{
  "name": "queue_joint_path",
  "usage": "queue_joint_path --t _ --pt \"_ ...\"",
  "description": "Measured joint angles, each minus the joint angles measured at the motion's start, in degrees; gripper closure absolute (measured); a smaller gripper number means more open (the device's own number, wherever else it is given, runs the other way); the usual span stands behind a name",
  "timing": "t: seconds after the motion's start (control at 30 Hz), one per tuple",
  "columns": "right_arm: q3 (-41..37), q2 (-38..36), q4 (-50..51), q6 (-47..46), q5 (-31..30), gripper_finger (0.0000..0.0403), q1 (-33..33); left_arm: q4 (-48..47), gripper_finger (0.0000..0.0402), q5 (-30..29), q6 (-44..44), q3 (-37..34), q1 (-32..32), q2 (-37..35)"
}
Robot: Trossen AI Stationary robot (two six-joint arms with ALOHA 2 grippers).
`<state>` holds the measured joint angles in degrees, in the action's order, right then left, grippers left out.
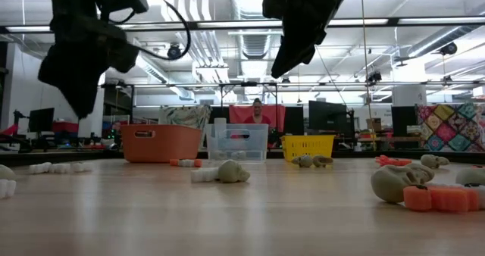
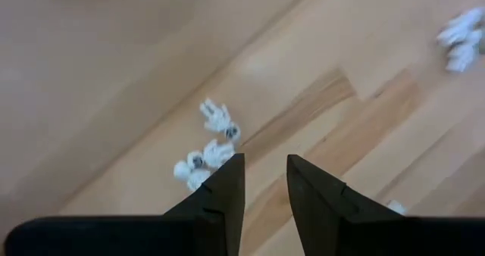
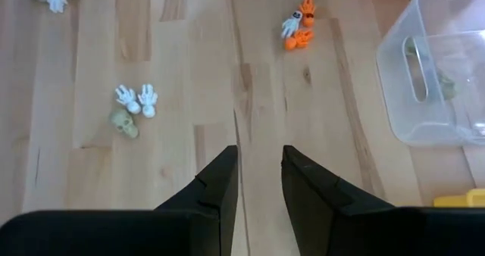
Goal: Sort Halloween decoration
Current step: Put the white skeleton toy into the orange bin
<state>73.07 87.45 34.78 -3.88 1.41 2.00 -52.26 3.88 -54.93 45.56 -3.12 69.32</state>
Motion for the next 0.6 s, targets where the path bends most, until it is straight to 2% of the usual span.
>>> queue_joint_path --t 0.13,0.37,0.6 --pt "-0.02 0.02 -0.76 0.74 0.02 0.0312 0.00 -0.09 0.0309 -0.53 -2.46 -0.64 -1.92 2.52" --pt "-0.02 0.02 -1.30 1.94 0.00 0.0312 0.00 3.16 0.0266 -6.01 -2.53 -0.25 -2.73 8.01" --pt "-0.02 0.02 -1.27 1.88 0.02 0.0312 0.00 4.25 0.0238 -6.42 -1.40 -0.33 -2.84 13.20"
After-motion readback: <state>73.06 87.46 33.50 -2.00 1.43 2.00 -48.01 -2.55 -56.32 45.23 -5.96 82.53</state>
